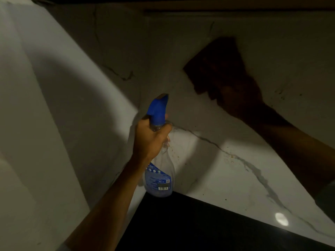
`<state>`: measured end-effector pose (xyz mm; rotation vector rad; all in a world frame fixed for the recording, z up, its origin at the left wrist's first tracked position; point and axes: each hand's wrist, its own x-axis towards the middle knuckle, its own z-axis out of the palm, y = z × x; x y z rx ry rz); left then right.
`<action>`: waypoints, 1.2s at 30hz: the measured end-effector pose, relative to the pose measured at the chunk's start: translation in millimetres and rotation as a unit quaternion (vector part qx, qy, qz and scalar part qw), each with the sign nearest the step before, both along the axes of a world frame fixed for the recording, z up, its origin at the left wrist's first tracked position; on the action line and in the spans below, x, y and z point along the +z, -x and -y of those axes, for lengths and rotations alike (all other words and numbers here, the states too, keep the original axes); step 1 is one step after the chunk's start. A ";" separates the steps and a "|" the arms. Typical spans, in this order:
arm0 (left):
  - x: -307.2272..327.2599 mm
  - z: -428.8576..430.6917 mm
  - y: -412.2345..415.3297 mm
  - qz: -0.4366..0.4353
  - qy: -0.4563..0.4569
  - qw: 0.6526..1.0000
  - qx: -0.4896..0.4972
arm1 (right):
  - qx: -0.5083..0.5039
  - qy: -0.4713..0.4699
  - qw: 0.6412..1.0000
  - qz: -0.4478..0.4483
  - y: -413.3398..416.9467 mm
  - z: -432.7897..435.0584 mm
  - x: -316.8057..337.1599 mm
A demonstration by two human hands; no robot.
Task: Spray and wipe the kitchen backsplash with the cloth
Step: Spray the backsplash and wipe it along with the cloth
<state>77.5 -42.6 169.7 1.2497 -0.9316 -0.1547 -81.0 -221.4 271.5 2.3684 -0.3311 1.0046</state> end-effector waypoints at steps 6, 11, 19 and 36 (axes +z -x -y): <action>14.8 6.0 9.3 0.008 0.013 1.000 -0.013 | -0.046 -0.025 0.993 0.108 -3.9 -10.3 -29.5; 12.0 6.9 10.2 0.008 0.007 1.000 -0.011 | 0.018 0.079 0.996 -0.046 1.5 7.5 -10.5; -2.4 5.6 9.9 -0.018 -0.006 1.000 0.000 | 0.010 0.029 0.997 0.077 -32.1 -11.4 10.8; -20.4 15.7 8.8 -0.032 -0.046 0.996 0.075 | -0.038 -0.085 0.995 -0.036 -49.8 -46.2 -118.5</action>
